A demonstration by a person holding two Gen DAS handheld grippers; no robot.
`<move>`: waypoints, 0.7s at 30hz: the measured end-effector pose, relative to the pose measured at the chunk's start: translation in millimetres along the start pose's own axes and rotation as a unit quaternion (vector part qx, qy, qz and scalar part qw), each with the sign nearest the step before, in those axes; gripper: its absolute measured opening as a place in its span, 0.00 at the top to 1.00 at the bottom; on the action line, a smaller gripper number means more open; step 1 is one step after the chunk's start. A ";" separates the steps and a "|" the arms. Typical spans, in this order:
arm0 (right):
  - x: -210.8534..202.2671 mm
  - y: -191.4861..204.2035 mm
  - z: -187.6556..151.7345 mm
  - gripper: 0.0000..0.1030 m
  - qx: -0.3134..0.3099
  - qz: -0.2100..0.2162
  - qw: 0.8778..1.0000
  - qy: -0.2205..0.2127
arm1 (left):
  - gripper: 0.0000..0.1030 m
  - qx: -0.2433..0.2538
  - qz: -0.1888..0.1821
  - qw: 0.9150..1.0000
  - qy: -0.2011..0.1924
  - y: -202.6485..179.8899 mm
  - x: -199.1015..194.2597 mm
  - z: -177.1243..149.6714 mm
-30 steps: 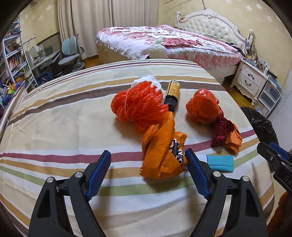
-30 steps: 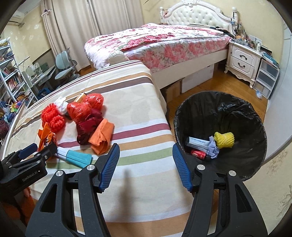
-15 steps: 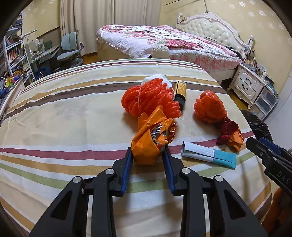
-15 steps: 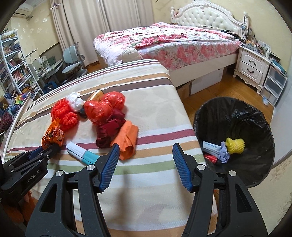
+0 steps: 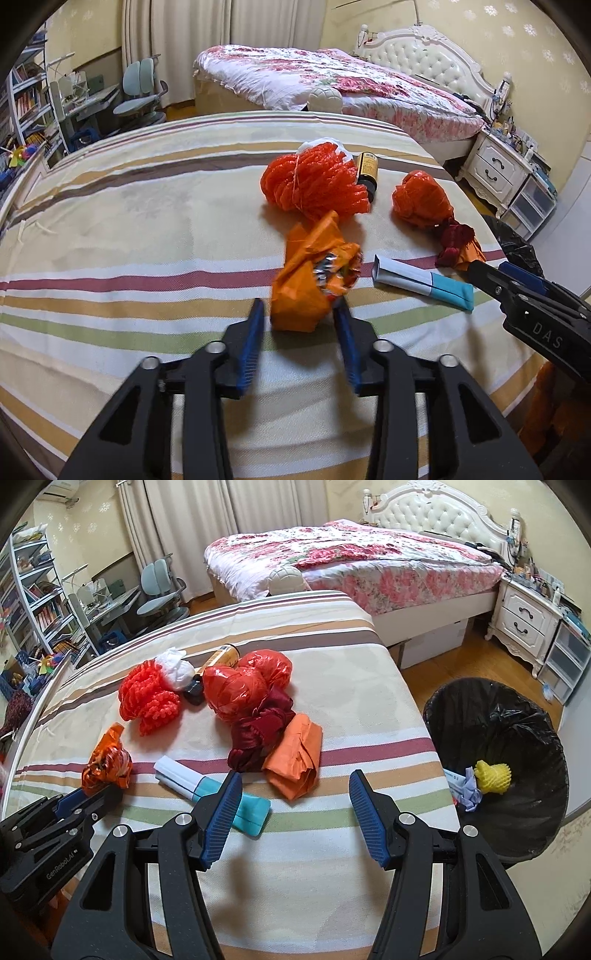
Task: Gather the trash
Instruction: 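Close the left tool on the orange snack bag while the right tool grasps the orange cloth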
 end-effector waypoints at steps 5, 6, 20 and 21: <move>0.5 1.4 2.1 0.43 0.000 -0.002 1.000 -0.003 | 0.33 0.006 0.019 1.000 -0.023 0.9 -3.0 9.4; 1.1 0.9 2.5 0.43 0.000 -0.004 1.000 -0.003 | 0.33 0.005 0.019 1.000 -0.023 1.0 -1.2 11.6; 20.4 -6.4 11.9 0.43 0.010 -0.020 1.000 0.010 | 0.56 -0.002 -0.001 1.000 -0.003 4.3 16.2 11.6; 21.9 -5.9 12.6 0.43 0.009 -0.020 1.000 0.010 | 0.58 -0.002 0.000 1.000 -0.003 4.9 15.9 11.3</move>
Point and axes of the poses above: each gripper's, at about its wrist camera, not at the fingertips, and x roughly the way its jaws point, y to its left, z to its top, the point moved 5 cm from there along x, roughly the way its jaws point, and after that the axes turned 13 degrees about x, right-handed, at the moved point
